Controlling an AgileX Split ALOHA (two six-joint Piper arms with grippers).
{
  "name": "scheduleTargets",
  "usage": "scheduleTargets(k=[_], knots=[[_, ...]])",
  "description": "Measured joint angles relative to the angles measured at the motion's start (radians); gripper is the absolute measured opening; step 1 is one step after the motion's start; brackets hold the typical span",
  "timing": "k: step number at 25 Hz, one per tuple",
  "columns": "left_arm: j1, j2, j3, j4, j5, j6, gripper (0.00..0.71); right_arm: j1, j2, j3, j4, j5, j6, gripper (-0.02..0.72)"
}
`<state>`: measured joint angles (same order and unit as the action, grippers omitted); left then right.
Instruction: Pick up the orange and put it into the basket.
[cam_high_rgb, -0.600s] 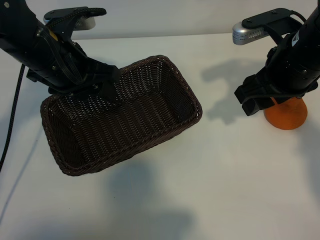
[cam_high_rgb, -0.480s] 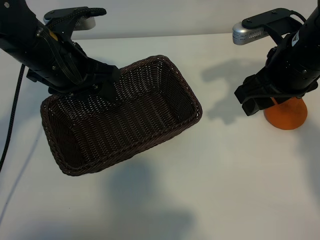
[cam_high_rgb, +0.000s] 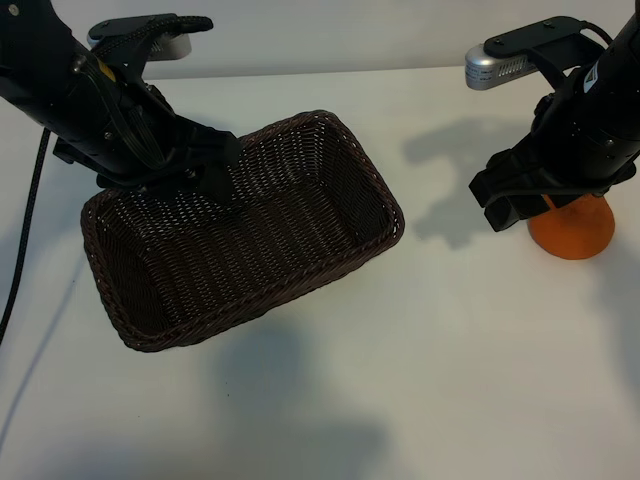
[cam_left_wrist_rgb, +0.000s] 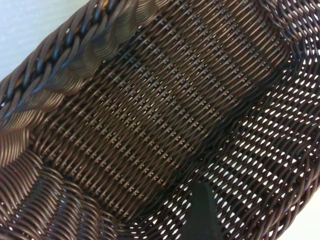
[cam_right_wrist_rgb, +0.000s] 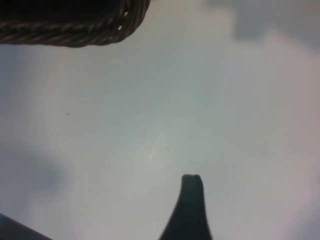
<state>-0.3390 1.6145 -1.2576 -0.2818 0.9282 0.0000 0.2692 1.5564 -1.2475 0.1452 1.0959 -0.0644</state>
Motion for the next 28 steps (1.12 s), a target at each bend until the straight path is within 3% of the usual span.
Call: scheduleTargets(k=[16, 28], knots=[[0.000, 0.000, 0.000, 0.005, -0.066, -0.023, 0.572, 0.000, 0.000, 0.000, 0.000, 0.000, 0.000, 0.596], [-0.020, -0.111, 0.020, 0.364, 0.114, -0.425, 0.563, 0.000, 0.000, 0.000, 0.000, -0.003, 0.000, 0.596]])
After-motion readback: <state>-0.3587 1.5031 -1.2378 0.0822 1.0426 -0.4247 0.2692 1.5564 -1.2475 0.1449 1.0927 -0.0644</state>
